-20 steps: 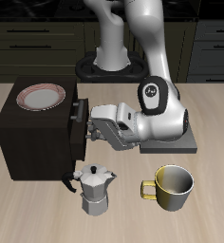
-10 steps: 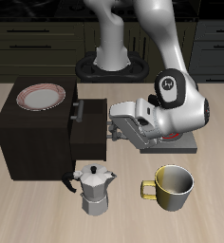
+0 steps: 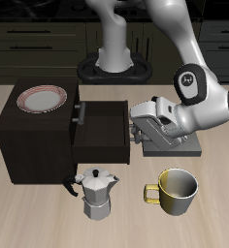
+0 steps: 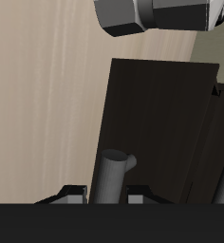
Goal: Open the middle drawer of the wooden cabinet
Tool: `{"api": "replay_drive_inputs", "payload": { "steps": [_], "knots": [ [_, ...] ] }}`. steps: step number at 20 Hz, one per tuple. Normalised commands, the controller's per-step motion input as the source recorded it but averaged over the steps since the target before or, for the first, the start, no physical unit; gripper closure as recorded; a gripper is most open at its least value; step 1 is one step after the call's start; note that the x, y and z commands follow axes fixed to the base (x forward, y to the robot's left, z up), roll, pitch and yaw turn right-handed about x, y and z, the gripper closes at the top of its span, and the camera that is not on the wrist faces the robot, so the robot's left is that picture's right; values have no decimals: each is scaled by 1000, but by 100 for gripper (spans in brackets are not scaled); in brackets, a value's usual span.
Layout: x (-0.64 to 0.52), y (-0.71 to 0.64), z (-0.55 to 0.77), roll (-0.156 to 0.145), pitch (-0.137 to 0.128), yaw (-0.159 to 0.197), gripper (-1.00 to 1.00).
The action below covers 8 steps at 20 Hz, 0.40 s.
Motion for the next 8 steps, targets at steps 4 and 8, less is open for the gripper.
{"api": "replay_drive_inputs", "payload": {
  "steps": [4, 8],
  "knots": [
    [-139, 389, 123, 80, -17, -8, 100],
    [-154, 387, 47, 53, -18, 1, 100]
  ]
}}
